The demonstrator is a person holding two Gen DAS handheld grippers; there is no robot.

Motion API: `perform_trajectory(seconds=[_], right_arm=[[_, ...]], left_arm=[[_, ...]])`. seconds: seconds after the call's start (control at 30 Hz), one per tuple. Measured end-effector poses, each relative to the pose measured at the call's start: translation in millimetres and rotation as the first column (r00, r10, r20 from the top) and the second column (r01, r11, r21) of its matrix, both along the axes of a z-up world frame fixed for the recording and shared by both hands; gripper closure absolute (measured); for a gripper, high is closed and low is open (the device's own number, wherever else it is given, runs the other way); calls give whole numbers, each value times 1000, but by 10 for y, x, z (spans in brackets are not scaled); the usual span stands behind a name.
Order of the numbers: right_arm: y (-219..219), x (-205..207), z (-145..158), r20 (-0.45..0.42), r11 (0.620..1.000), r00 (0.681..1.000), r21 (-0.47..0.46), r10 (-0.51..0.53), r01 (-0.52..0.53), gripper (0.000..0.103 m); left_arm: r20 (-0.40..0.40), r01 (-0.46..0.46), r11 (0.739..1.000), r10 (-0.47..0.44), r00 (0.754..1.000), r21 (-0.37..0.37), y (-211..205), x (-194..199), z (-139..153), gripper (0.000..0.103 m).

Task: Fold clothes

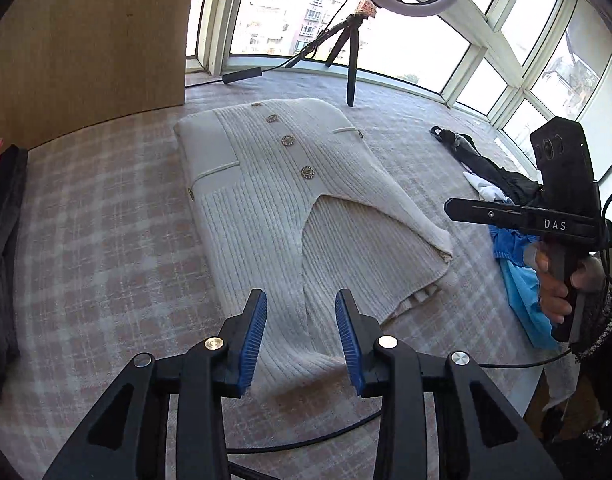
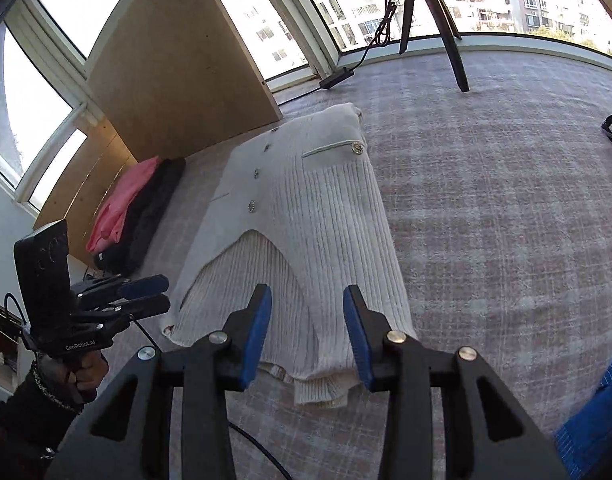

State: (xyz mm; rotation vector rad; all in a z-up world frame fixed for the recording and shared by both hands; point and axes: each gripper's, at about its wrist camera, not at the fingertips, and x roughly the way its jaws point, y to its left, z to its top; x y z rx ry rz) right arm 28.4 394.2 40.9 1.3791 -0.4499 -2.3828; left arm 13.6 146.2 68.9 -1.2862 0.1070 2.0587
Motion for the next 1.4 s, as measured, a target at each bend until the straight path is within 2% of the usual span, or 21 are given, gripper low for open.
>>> perform_trajectory(seconds=[0.07, 0.17, 0.23, 0.27, 0.3, 0.37, 0.5, 0.63, 0.7, 0.97, 1.27, 1.33, 1.4], right_arm=[[-88, -5, -208, 99, 998, 994, 24, 53, -55, 66], [-90, 84, -194, 128, 989, 984, 70, 124, -134, 66], [61, 70, -24, 89, 994, 990, 22, 105, -107, 65], [156, 37, 67, 59, 997, 995, -5, 80, -80, 59], [247, -23, 135, 26, 999, 998, -15, 49, -49, 48], [373, -207, 168, -9, 1000, 1000, -6, 2, -2, 42], [384, -664, -68, 55, 1000, 998, 24, -15, 14, 42], [276, -914, -233, 74, 997, 997, 68, 15, -20, 42], [269, -958, -288, 82, 999, 996, 43, 28, -32, 42], [340, -1011, -394, 74, 998, 995, 12, 65, -66, 42], [317, -1025, -420, 81, 988, 987, -86, 139, -132, 42], [309, -1032, -440, 98, 980, 982, -131, 163, -150, 45], [258, -1043, -490, 114, 965, 973, -194, 200, -176, 52]], left_arm=[[37, 2, 1000, -1, 999, -24, 86, -41, -166, 66], [85, 4, 1000, -2, 996, -17, 14, -36, -117, 64], [92, -45, 999, 42, 995, 23, -134, -85, 41, 64], [94, -75, 996, 70, 993, 51, -214, -129, 116, 57], [103, -108, 992, 101, 990, 70, -272, -196, 153, 46], [131, -178, 980, 165, 977, 93, -347, -375, 155, 38], [162, -245, 968, 234, 959, 52, -239, -691, 6, 38], [206, -270, 963, 262, 943, 11, -81, -884, -191, 38], [192, -272, 962, 272, 943, -28, -17, -916, -245, 38], [162, -262, 960, 276, 947, -103, 107, -910, -281, 36], [213, -246, 967, 254, 943, -66, 106, -884, -304, 39], [228, -231, 972, 237, 944, -52, 117, -875, -307, 41], [256, -210, 977, 209, 944, -24, 143, -868, -315, 48]])
